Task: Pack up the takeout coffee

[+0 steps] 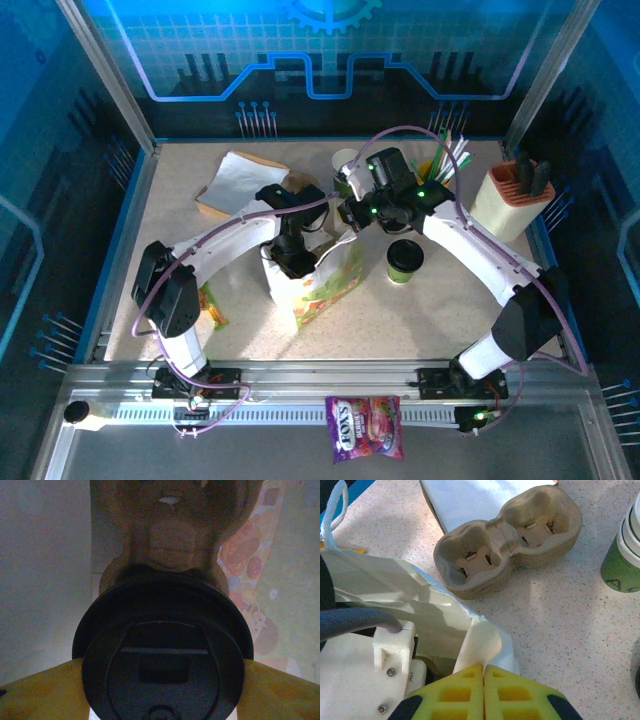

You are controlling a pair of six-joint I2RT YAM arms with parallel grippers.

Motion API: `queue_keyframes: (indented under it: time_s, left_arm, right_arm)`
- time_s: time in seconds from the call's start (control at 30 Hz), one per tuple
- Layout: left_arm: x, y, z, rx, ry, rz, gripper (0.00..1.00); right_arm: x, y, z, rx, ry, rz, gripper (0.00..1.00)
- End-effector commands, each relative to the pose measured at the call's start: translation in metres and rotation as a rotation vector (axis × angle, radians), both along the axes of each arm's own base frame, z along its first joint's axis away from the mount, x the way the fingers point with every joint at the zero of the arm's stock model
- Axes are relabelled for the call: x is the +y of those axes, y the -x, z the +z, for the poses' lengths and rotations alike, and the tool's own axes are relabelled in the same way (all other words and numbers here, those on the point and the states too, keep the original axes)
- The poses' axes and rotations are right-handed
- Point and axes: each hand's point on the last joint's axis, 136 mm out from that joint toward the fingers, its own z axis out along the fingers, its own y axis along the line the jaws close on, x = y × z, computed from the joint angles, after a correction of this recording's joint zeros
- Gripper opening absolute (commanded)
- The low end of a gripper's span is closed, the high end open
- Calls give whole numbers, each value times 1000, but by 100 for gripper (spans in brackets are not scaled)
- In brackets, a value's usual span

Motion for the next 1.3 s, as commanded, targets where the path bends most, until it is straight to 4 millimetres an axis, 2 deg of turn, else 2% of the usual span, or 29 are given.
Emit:
queue_keyframes:
  time_s: [0.0,0.27,0.6,0.93,1.27]
  left_arm:
    - [6,-3,-17,-10,-52,4,68]
    - [-6,-3,15,-70,59,5,85]
    - [-10,-1,32,-99,114,2,98]
    - [-13,-3,52,-152,165,0,100]
    - [-13,-14,85,-285,253,24,100]
  right_arm:
    - [-4,2,-14,34,36,-4,10]
    - [-6,2,-12,28,40,-15,18]
    - [-8,4,-11,26,40,-20,18]
    - [-8,5,-10,24,42,-18,17]
    - [-8,6,-9,23,39,-19,18]
